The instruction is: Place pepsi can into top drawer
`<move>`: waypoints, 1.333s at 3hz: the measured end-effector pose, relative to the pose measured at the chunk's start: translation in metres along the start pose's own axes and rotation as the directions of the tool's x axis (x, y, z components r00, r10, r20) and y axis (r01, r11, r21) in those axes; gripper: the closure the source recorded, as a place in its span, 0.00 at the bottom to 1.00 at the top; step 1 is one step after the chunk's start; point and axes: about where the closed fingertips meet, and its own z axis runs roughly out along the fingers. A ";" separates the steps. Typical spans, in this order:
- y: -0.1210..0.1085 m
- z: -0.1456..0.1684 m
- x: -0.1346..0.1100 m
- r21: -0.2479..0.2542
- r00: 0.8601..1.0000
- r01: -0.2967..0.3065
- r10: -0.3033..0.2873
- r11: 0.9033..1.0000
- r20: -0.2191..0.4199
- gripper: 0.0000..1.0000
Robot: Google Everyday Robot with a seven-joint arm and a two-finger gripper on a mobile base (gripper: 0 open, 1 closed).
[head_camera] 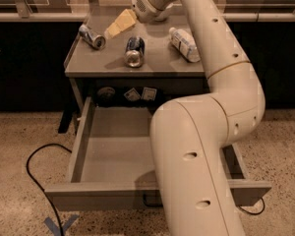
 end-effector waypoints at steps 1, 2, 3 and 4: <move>0.005 -0.014 0.016 0.046 0.993 0.010 -0.004 0.999 -0.122 0.00; 0.004 -0.014 0.020 0.046 0.990 0.009 -0.002 0.999 -0.138 0.00; 0.001 -0.006 0.022 0.006 0.995 -0.025 0.026 1.000 -0.094 0.00; 0.000 0.002 0.025 -0.043 0.997 -0.060 0.058 0.997 -0.054 0.00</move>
Offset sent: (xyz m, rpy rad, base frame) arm -0.0135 -0.0127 0.0002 -0.1061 0.0319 -0.0081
